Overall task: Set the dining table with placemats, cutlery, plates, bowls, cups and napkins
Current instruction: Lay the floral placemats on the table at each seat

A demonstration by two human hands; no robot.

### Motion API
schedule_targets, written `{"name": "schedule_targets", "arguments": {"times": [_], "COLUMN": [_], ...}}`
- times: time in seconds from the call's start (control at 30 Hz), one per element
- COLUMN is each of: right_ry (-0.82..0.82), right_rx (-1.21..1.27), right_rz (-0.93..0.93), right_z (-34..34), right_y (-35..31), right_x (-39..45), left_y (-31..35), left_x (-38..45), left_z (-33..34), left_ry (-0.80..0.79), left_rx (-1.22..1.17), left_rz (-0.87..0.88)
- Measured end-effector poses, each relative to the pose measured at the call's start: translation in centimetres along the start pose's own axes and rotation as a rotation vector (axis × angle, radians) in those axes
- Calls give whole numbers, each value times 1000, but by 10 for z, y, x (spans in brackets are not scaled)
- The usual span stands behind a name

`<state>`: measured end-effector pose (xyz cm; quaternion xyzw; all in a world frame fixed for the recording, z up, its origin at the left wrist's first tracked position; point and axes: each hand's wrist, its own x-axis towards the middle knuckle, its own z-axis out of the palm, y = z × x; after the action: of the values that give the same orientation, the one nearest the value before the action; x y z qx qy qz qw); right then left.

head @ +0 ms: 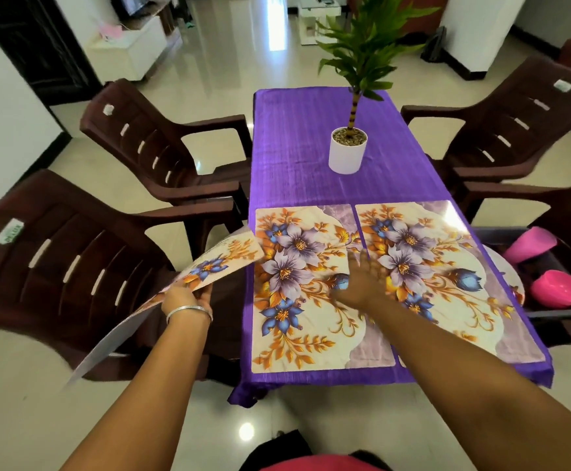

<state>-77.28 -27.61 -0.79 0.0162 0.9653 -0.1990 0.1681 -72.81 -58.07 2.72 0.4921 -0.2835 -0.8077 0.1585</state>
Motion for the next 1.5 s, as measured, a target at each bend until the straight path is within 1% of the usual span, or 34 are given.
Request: {"name": "schedule_targets", "arguments": {"times": [0.03,0.07,0.13,0.2,0.3,0.33,0.4,0.47,0.53,0.57,0.6,0.73,0.83,0.9,0.97,1.03,1.07,1.13,1.23,1.33,1.43,1.5], "right_ry": [11,19,11,-44,-142,-219,-452,-716,-901,-965,-992,-990,-1002,-954,-842,-726,-689,-665,-666,-635,-588,-580], "right_rx": [56,130,378,590,757,843,1020,1095,1032,982,924,723,737,760,780,842,873,914,947,1002,1099,1149], "right_rz": [-61,-122,-195,-167,-100,-88,-82,-140,-234,-281,-334,-611,-729,-791,-819,-821,-821,-814,-805,-784,-775,-785], "right_z": [-2,-3,-8,-14,-11,-7,-2,9,27,35,41,73,115,151,187,217,228,245,268,285,291,288], "right_y": [-18,-38,-74,-111,-160,-179,-220,-252,-294,-319,-345,-455,-534,-583,-624,-661,-677,-706,-750,-796,-846,-882], "right_x": [5,10,15,16,21,22,3,-18,-44,-60,-76,-136,-169,-190,-207,-219,-224,-227,-212,-184,-144,-116], "left_y": [2,7,16,32,64,82,122,160,197,216,236,321,390,430,464,495,509,530,560,596,642,674], "left_x": [-8,-12,-24,-38,-56,-65,-80,-90,-94,-94,-91,-83,-71,-53,-37,-18,-6,14,48,87,136,166], "left_z": [-4,-8,-24,-49,-97,-115,-149,-180,-220,-240,-262,-342,-411,-452,-476,-491,-499,-509,-519,-518,-497,-474], "left_ry": [-52,-83,-121,-218,-324,-365,-409,-395,-326,-298,-269,-180,-18,55,109,185,216,247,200,136,34,6], "left_rx": [-97,-119,-2,81,186,201,241,257,255,269,276,274,276,299,301,311,327,341,297,349,391,420], "left_rz": [-11,6,91,151,255,303,426,484,513,529,557,676,723,759,802,897,946,1009,1047,1017,995,988]}}
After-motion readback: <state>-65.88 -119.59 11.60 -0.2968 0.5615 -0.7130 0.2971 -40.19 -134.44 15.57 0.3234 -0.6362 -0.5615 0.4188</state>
